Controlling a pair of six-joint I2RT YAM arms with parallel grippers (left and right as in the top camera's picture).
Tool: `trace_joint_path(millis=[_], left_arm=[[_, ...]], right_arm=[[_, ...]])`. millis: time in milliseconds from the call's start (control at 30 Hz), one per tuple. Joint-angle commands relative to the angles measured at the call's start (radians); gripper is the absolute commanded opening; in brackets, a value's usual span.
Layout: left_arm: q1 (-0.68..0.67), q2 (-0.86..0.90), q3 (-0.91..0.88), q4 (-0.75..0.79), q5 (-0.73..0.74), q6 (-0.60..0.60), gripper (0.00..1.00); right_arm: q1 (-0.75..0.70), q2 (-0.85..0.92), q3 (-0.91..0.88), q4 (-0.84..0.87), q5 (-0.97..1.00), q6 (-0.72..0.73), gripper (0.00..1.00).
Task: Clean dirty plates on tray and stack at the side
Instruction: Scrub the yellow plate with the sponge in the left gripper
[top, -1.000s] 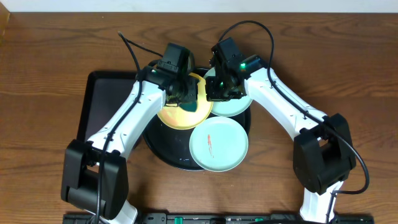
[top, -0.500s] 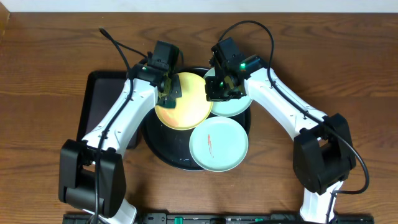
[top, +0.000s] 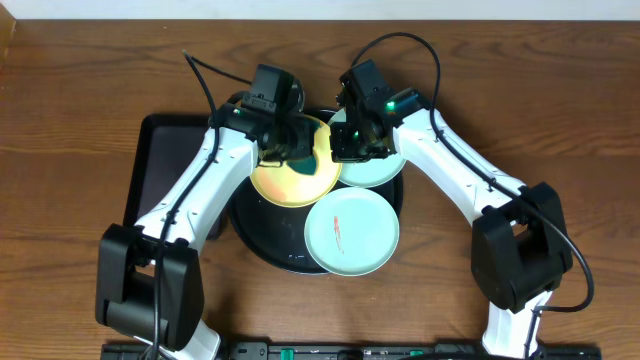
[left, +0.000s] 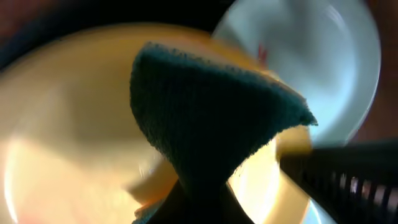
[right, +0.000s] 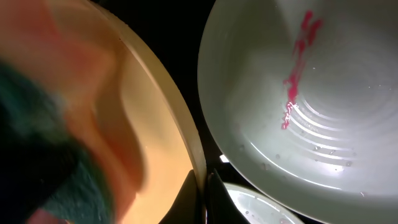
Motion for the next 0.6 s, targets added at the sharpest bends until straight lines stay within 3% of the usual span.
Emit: trace_joint_path(millis=[0, 133, 233, 333, 567], left_arm=[[0.006, 0.002, -0.006, 0.058, -0.180, 0.003, 0.08], [0.006, 0.002, -0.006, 0.058, -0.414, -0.065, 0.07], [0.006, 0.002, -0.006, 0.013, -0.426, -0.065, 0.07], [0.002, 0.002, -0.006, -0.076, -0.361, -0.064, 0.07], [0.002, 0.002, -0.006, -0.243, -0.047, -0.055, 0.07]], right_arm=[[0.002, -0.010, 0.008, -0.001, -0.018, 0.003, 0.01], [0.002, -0.010, 0.008, -0.001, -0.018, 0.003, 0.01], [0.001, -0.010, 0.008, 0.000, -0.018, 0.003, 0.01], [0.000, -0.010, 0.008, 0.001, -0.018, 0.003, 0.01], [0.000, -0.010, 0.008, 0.002, -0.018, 0.003, 0.01]])
